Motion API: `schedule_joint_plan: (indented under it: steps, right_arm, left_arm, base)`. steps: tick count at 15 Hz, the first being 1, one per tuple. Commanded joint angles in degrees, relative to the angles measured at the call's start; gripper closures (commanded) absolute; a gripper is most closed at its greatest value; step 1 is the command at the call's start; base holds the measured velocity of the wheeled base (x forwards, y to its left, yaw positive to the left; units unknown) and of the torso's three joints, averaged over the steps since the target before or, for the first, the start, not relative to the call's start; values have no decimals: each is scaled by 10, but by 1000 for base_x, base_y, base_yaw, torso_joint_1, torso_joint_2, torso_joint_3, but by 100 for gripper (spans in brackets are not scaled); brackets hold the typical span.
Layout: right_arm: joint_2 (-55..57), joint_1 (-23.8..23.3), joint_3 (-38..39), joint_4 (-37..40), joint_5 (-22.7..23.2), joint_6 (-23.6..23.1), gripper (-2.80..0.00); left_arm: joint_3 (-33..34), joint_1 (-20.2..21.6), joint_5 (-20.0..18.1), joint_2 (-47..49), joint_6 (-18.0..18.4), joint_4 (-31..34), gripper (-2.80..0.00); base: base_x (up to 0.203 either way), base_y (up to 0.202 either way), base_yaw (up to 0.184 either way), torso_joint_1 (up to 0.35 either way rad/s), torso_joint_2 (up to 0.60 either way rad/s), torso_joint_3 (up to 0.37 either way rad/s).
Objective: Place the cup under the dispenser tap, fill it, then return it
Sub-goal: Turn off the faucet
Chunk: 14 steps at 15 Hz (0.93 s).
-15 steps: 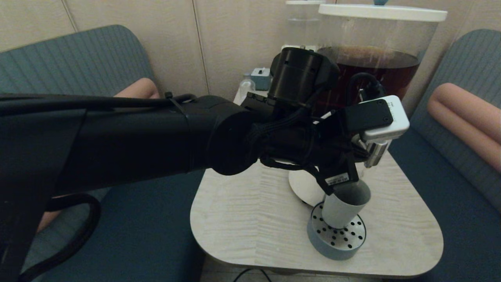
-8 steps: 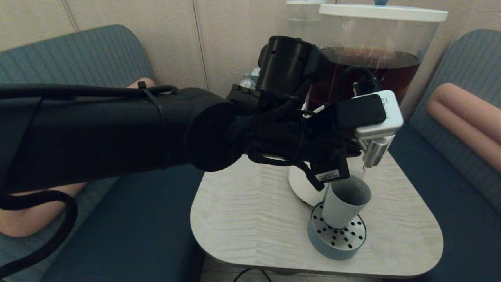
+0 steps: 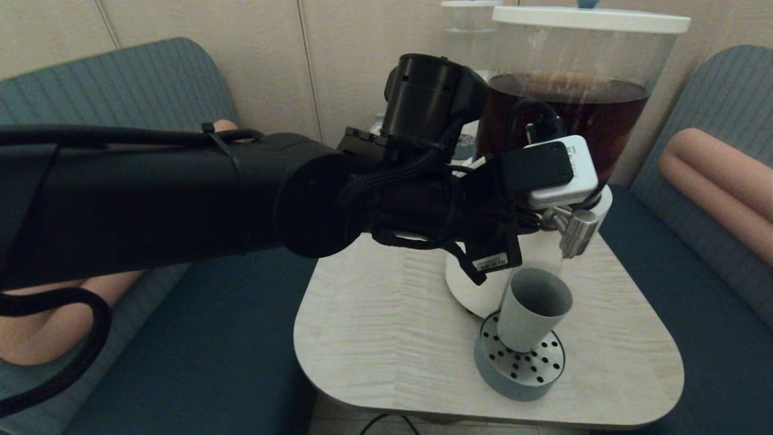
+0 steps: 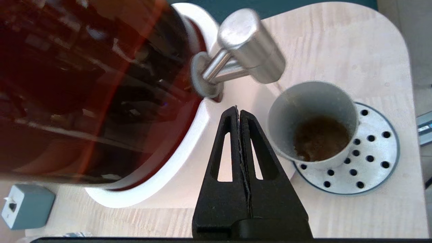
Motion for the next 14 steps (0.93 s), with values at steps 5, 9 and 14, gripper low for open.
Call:
schedule_joint_plan:
  steps: [5, 9, 14]
  right_arm:
    - [-1, 0, 0, 0, 0, 0, 0]
    - [-1, 0, 0, 0, 0, 0, 0]
    - [-1, 0, 0, 0, 0, 0, 0]
  left_arm:
    - [0, 0, -4, 20, 5, -59, 0]
    - [-5, 0, -5, 25, 5, -60, 0]
    - [-9, -1, -5, 29, 5, -60, 0]
  base:
    - [0, 0, 0, 0, 0, 0]
    - [0, 0, 0, 0, 0, 0]
    - [0, 0, 0, 0, 0, 0]
